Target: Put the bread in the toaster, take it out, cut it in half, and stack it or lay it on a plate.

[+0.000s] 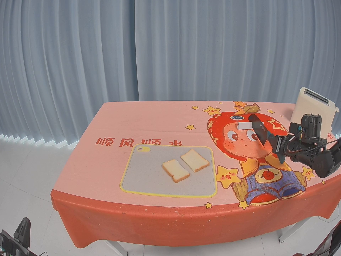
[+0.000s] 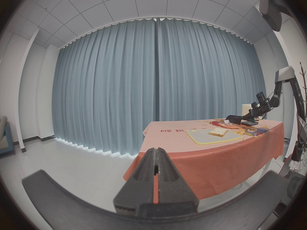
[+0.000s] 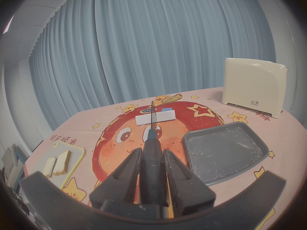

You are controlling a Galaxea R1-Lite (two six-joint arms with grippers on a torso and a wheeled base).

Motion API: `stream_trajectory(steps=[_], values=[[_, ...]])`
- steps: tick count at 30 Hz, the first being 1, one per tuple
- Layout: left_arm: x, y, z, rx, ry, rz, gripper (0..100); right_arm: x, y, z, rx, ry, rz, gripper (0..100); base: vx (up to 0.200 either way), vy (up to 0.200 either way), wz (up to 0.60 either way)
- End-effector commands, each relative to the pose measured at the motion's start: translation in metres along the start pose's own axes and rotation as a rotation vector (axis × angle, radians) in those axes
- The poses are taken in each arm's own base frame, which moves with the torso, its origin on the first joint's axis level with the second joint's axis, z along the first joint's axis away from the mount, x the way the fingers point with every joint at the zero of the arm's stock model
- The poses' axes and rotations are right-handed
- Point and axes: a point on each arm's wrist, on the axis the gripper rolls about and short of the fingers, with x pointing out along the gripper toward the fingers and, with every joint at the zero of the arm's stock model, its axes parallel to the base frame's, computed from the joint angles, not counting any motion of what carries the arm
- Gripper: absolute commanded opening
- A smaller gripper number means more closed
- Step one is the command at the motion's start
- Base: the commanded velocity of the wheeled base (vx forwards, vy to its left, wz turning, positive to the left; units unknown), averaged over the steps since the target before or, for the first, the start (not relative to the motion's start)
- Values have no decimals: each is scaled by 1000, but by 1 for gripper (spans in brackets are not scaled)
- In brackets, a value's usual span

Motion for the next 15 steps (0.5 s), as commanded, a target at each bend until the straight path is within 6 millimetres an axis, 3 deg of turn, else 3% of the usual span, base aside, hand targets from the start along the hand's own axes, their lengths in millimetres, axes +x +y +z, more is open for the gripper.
stream_trajectory(steps=[1,15], values=[[1,0,-5,0,9,0,0,0,0,1,0,-2,0,0,0,0,0],[1,0,-5,0,9,0,0,0,1,-1,-1,2,0,0,0,0,0]])
